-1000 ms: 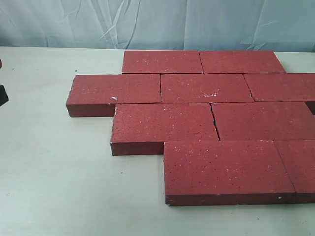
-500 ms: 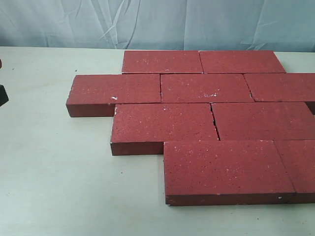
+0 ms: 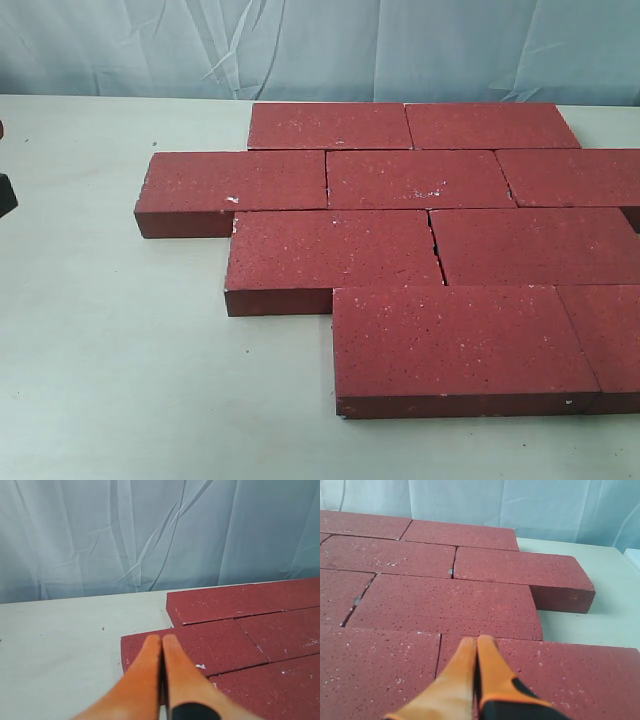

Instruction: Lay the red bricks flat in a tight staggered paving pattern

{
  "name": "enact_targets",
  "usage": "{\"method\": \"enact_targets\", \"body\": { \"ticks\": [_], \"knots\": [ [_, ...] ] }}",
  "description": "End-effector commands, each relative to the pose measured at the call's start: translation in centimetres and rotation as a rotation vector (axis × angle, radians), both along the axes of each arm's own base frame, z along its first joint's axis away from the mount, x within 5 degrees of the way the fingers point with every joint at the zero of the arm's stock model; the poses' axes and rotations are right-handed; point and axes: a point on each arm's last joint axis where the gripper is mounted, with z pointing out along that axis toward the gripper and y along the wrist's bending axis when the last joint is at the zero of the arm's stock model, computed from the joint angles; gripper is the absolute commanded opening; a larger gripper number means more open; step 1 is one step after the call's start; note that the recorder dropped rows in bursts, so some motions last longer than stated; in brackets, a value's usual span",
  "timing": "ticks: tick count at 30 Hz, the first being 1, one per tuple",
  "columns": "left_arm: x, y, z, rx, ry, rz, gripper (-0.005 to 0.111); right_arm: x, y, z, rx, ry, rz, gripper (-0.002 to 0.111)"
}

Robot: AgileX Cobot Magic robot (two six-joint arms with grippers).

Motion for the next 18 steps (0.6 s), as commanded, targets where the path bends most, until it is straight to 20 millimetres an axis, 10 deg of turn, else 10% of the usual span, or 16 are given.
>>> {"method": "enact_targets", "body": {
  "ticks": [1,18],
  "knots": [
    [-0.3,0.3,-0.2,0.042,0.009,0.001,0.0,0.0,0.0,0.0,-0.008,-0.014,-0.003,-0.001],
    [-7.1,4.9,-8.7,0.061,0.053,0.376,0.0,0.0,0.0,0.0,-0.008,-0.014,-0.003,-0.001]
  ]
}}
